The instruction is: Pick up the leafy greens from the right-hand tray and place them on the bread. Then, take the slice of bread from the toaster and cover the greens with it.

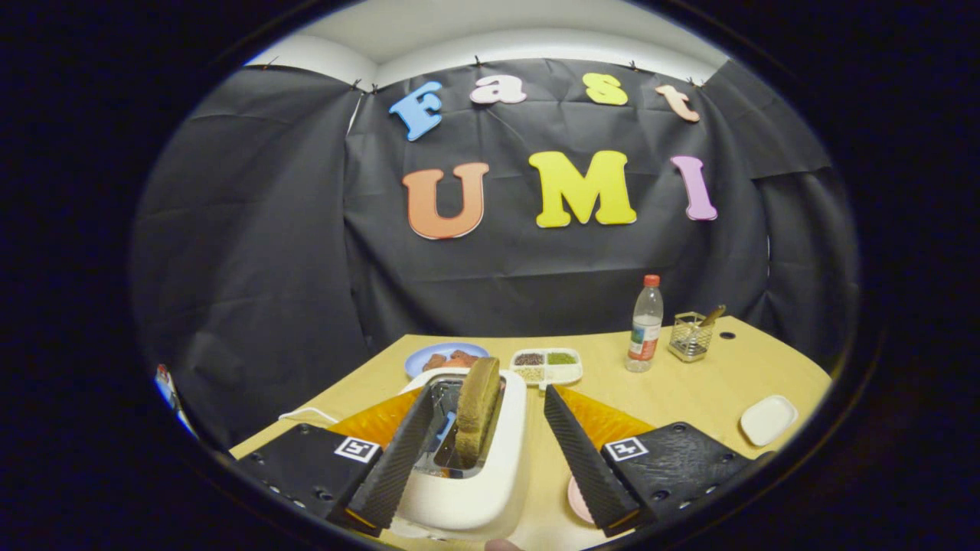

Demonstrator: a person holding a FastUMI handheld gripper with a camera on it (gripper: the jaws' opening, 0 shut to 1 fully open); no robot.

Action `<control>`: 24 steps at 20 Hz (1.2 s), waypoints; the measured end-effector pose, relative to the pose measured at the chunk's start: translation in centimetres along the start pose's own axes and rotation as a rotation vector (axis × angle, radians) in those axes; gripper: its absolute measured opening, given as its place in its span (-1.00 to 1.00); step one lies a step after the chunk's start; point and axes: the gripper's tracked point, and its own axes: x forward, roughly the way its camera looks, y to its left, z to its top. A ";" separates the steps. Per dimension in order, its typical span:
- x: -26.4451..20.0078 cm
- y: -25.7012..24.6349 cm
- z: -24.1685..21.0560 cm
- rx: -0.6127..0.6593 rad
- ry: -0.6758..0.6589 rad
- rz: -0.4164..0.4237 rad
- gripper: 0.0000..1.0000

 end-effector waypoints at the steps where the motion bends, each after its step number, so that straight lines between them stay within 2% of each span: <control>1: 0.6 0.1 -0.2 -0.006 0.012 -0.002 0.79; 2: 1.0 0.0 -0.5 -0.005 0.026 -0.011 0.75; 6: 2.5 0.2 -1.3 0.007 0.067 -0.013 0.19; 11: 3.1 0.5 -1.2 0.029 0.086 -0.004 -0.01; 14: 3.2 0.9 -1.3 0.055 0.102 0.015 -0.58; 15: 3.1 1.0 -1.2 0.061 0.103 0.021 -0.58; 16: 2.7 1.4 -1.0 0.062 0.102 0.039 -0.78; 20: 1.3 1.5 1.2 0.062 0.041 0.069 -0.78; 21: 1.3 1.7 2.0 0.071 0.022 0.082 -0.98; 24: -0.4 1.6 4.0 0.086 -0.007 0.113 -0.99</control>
